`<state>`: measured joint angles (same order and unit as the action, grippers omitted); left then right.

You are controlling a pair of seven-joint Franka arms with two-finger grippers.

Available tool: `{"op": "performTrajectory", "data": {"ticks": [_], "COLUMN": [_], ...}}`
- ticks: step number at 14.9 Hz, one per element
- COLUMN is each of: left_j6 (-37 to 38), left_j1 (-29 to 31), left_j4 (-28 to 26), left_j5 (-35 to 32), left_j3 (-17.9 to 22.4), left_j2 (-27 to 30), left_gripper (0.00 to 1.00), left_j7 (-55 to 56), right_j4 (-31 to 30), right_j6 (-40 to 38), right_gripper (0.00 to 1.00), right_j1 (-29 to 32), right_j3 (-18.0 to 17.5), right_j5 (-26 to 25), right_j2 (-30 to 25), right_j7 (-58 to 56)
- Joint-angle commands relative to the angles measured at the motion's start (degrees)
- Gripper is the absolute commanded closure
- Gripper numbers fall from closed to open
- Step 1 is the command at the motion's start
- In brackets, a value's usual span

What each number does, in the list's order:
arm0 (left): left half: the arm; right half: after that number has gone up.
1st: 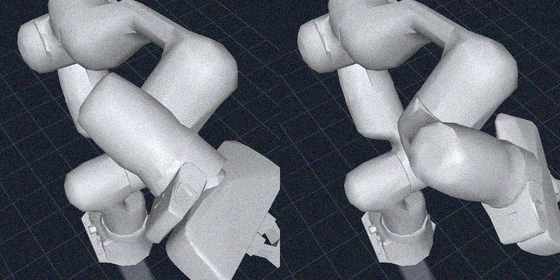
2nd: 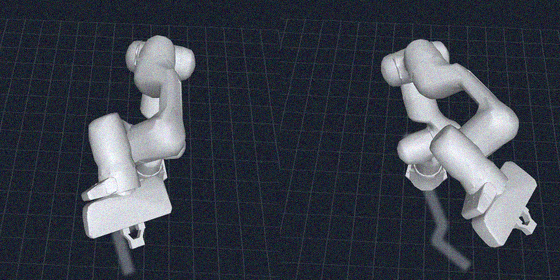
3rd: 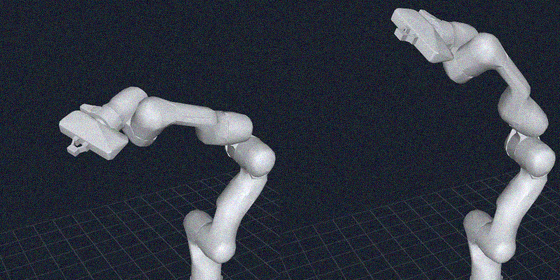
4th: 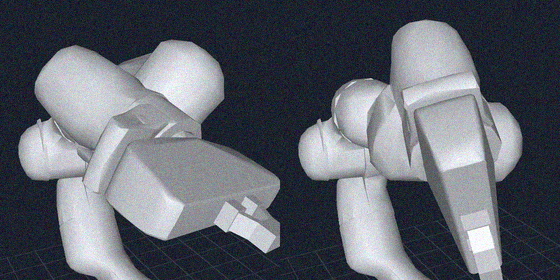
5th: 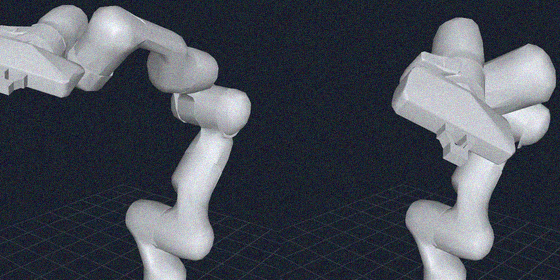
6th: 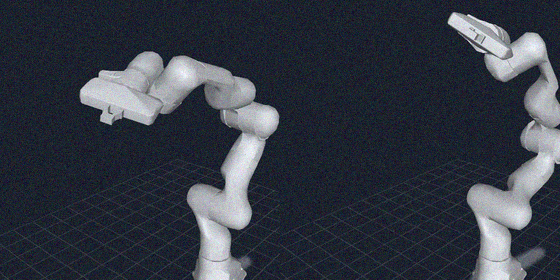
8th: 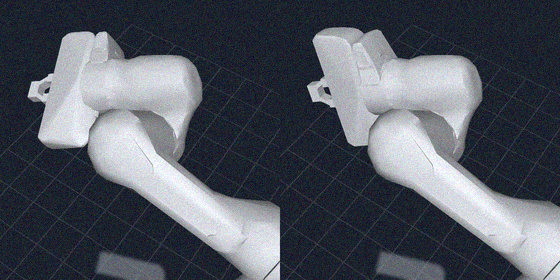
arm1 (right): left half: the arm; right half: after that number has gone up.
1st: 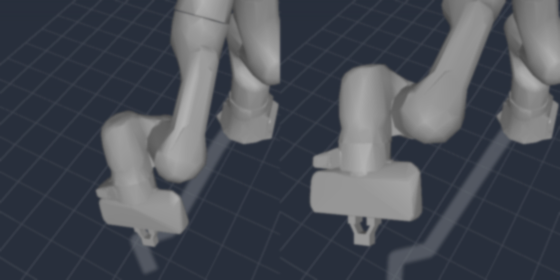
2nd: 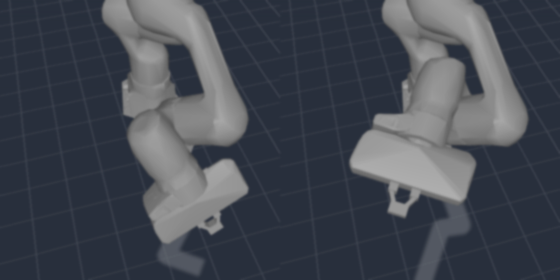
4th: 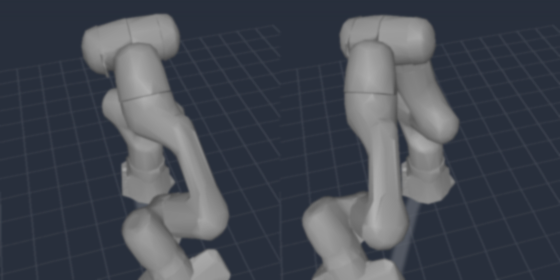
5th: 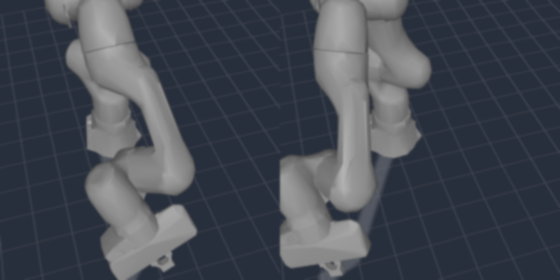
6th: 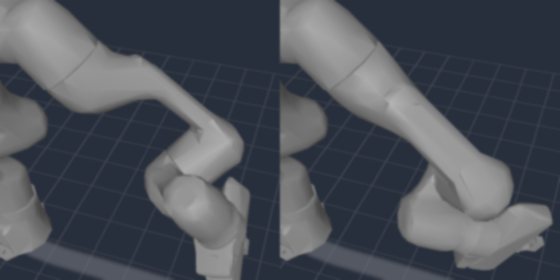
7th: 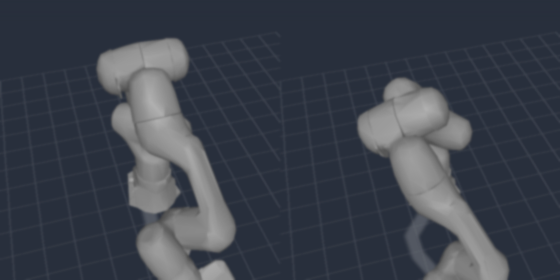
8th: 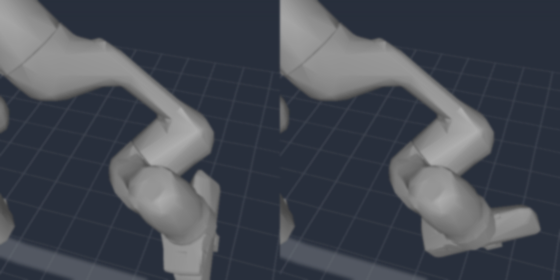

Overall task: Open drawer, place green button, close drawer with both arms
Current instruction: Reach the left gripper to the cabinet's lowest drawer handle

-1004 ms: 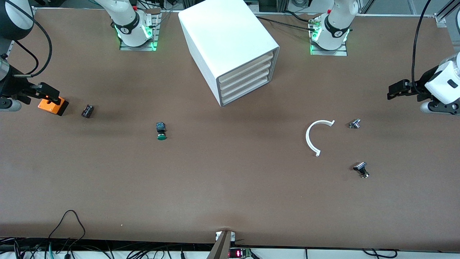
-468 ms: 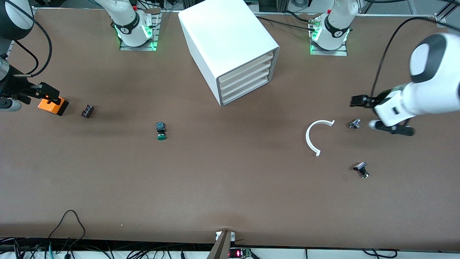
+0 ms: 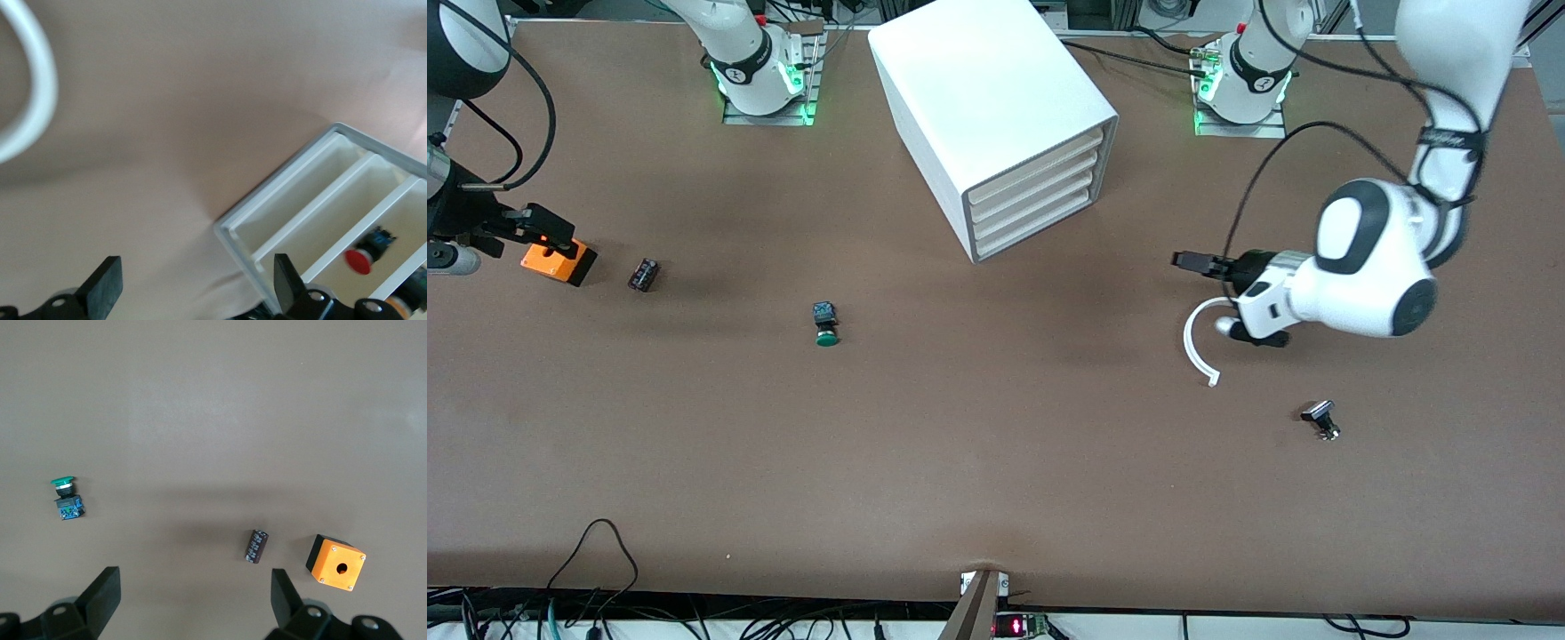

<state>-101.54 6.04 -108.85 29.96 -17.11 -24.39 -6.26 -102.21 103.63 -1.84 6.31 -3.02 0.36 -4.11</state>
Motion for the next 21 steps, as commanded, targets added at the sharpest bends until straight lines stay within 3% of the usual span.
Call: {"op": "performTrajectory", "data": {"ticks": [1,4,5,8,11,13,16,18,19,20,21], "left_j6": [-3.31,-5.59,-7.52,-14.46,-14.74,-14.92,-19.12,-23.78,-24.32,-24.32,-24.24], "left_j1": [-3.83,-7.70,-7.98,-9.11,-9.12,-9.30,-9.56,-9.56,-9.65,-9.56,-9.47], "left_j4": [-2.42,-4.70,-5.84,-8.48,-8.49,-9.01,-10.41,-11.47,-11.56,-11.56,-11.56], "left_j5": [7.46,15.54,18.09,19.09,20.66,22.59,23.83,23.92,23.92,23.49,23.13], "left_j3": [-0.12,-0.55,-2.64,-6.79,-8.29,-8.90,-12.84,-15.49,-15.58,-15.50,-15.32], "left_j2": [-3.55,-5.84,-6.28,-7.34,-9.01,-9.97,-10.50,-10.77,-11.12,-11.21,-11.21], "left_gripper": [0.00,0.00,0.00,0.01,0.01,0.06,0.25,0.30,0.37,0.55,0.85], "left_j7": [-4.27,-6.66,-7.96,-11.92,-15.87,-18.78,-18.96,-18.96,-18.96,-19.22,-20.27], "right_j4": [1.05,1.05,1.05,1.05,1.05,1.14,1.14,1.14,1.14,1.14,1.14], "right_j6": [-0.89,-0.80,-0.63,-0.45,-0.10,0.25,2.79,3.42,4.03,4.55,5.26], "right_gripper": [0.00,0.00,0.00,0.00,0.00,0.00,0.00,0.00,0.00,0.00,0.00], "right_j1": [0.08,-0.36,-0.36,-0.18,0.08,-0.18,-0.44,-2.02,-2.38,-3.42,-4.13], "right_j3": [-0.42,-0.95,-0.95,-0.86,-0.77,-0.77,-1.03,-1.03,-1.03,-1.03,-1.03], "right_j5": [0.29,0.29,0.38,3.36,4.78,4.69,4.78,4.78,4.78,4.78,4.78], "right_j2": [0.87,1.93,2.02,2.19,2.46,2.89,4.65,5.44,5.62,5.97,6.41], "right_j7": [0.68,0.68,0.68,0.68,0.51,0.51,0.51,0.51,0.33,0.33,0.42]}}
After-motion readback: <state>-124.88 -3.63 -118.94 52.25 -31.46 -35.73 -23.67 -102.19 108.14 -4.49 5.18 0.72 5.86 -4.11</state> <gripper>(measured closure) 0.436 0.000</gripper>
